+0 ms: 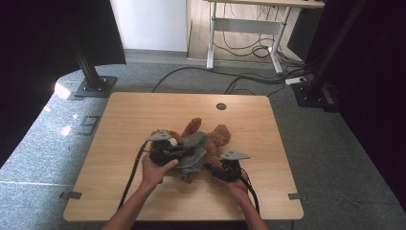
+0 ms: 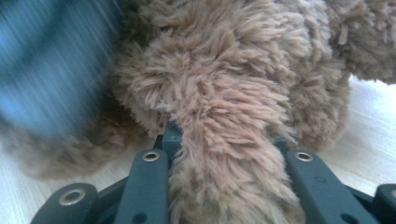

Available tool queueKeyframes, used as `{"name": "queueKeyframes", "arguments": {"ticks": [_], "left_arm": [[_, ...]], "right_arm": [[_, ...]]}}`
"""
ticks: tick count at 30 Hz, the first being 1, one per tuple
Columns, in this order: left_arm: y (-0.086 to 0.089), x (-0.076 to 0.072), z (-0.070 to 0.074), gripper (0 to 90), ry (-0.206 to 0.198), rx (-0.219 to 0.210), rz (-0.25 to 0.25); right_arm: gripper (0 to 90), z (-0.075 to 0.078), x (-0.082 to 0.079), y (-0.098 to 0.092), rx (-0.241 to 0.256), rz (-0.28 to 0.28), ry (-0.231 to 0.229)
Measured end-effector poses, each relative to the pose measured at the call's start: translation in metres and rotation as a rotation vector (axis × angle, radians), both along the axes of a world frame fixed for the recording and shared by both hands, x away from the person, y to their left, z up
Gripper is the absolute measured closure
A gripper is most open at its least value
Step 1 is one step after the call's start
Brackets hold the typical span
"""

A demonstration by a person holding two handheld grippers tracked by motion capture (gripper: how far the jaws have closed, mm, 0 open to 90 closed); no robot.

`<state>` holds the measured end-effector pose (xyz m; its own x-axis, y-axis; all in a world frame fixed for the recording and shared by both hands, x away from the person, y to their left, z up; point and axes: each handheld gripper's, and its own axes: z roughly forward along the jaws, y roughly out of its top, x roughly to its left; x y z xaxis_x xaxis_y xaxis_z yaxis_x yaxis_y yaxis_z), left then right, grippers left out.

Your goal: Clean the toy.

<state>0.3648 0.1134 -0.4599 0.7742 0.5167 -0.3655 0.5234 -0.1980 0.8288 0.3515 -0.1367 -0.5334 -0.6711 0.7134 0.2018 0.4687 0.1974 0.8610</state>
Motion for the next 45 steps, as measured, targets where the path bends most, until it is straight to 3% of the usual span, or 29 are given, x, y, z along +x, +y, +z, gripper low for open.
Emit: {"name": "queueKeyframes", "arguments": {"ticks": [3, 5, 6, 9, 11, 13, 16, 20, 26, 30, 33, 34, 38, 41, 43, 45], "left_arm": [[-0.018, 0.006, -0.023, 71.9, 0.025, 0.039, -0.012], [-0.015, 0.007, -0.03, 72.1, 0.038, 0.004, -0.017], [-0.012, 0.008, -0.031, 72.2, 0.045, -0.01, -0.02], [-0.003, 0.005, -0.029, 72.3, 0.019, 0.018, -0.005], [0.01, 0.004, -0.026, 72.4, -0.002, 0.046, 0.034], [0.029, 0.007, -0.026, 72.5, 0.004, 0.055, 0.087], [0.055, 0.011, -0.029, 73.1, 0.05, -0.006, 0.084], [0.067, 0.006, -0.024, 73.3, 0.002, 0.033, 0.1], [0.098, 0.006, -0.02, 73.0, 0.009, -0.023, 0.175], [0.123, 0.007, -0.023, 72.9, 0.025, -0.026, 0.251], [0.141, 0.009, -0.034, 72.9, 0.062, -0.002, 0.313], [0.148, 0.01, -0.042, 72.9, 0.088, -0.012, 0.324], [0.162, 0.015, -0.059, 72.9, 0.144, 0.008, 0.371], [0.17, 0.017, -0.063, 72.8, 0.17, 0.0, 0.383], [0.173, 0.016, -0.058, 72.7, 0.166, -0.026, 0.387], [0.173, 0.013, -0.046, 72.7, 0.133, -0.046, 0.38]], "right_arm": [[64.7, 0.0, 0.002, -0.001, 0.002, -0.001, 0.006], [64.7, -0.001, 0.003, -0.002, -0.018, 0.001, 0.01], [64.7, -0.001, 0.003, -0.003, -0.016, 0.007, 0.017], [64.8, -0.001, 0.002, -0.004, -0.026, 0.021, 0.014], [64.9, -0.001, 0.002, -0.004, -0.028, 0.023, 0.023], [64.9, -0.001, 0.001, -0.006, -0.035, 0.029, 0.028], [64.8, -0.003, -0.001, -0.007, -0.038, 0.046, 0.035], [64.8, -0.004, -0.005, 0.0, -0.061, 0.062, 0.032], [64.8, -0.006, -0.007, -0.001, -0.062, 0.062, 0.041], [64.8, -0.007, -0.006, -0.001, -0.061, 0.062, 0.041], [64.7, -0.008, -0.006, -0.003, -0.059, 0.06, 0.047], [64.8, -0.008, -0.006, -0.004, -0.056, 0.057, 0.051], [64.7, -0.008, -0.005, -0.005, -0.053, 0.057, 0.049], [64.7, -0.008, -0.006, -0.005, -0.056, 0.057, 0.048], [64.7, -0.008, -0.006, -0.006, -0.058, 0.058, 0.048], [64.7, -0.008, -0.005, -0.007, -0.057, 0.058, 0.048]]}}
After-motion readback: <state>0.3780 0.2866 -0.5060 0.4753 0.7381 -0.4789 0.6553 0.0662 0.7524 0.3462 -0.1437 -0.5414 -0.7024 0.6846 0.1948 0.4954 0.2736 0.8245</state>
